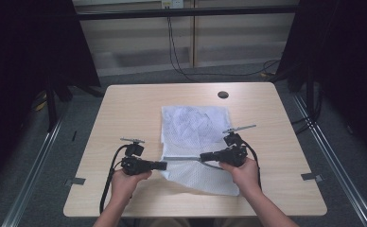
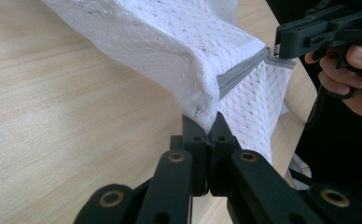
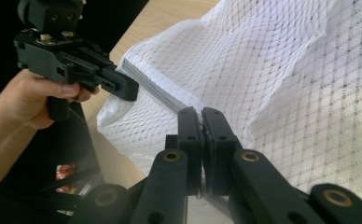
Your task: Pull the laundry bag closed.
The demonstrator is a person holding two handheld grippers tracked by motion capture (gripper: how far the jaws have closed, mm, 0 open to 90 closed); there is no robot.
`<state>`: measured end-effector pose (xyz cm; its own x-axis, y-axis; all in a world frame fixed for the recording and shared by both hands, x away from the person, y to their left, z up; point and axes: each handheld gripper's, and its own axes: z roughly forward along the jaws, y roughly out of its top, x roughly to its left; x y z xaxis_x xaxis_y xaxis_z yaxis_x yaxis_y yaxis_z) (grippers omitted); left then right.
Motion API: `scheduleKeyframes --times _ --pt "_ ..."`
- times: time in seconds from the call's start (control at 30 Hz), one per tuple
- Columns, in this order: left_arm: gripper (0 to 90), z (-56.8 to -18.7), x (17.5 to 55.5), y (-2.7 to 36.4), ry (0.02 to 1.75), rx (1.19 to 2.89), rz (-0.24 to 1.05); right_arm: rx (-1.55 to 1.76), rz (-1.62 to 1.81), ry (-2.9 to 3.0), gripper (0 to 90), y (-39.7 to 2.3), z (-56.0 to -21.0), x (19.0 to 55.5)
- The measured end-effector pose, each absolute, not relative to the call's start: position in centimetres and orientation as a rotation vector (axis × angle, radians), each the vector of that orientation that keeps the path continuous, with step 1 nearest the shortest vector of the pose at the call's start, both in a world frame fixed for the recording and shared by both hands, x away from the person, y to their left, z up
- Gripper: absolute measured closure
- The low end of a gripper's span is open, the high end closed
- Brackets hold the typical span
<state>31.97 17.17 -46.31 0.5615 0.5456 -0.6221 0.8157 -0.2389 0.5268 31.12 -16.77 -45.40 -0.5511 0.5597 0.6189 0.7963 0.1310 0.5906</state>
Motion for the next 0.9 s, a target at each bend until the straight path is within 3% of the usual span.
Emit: scheduleKeyframes --times 0.9 --pt "89.5 -46.3 32.1 17.5 1.109 1.924 -0.403 -1.374 -1.359 -2.170 87.2 -17.9 -45.8 31.1"
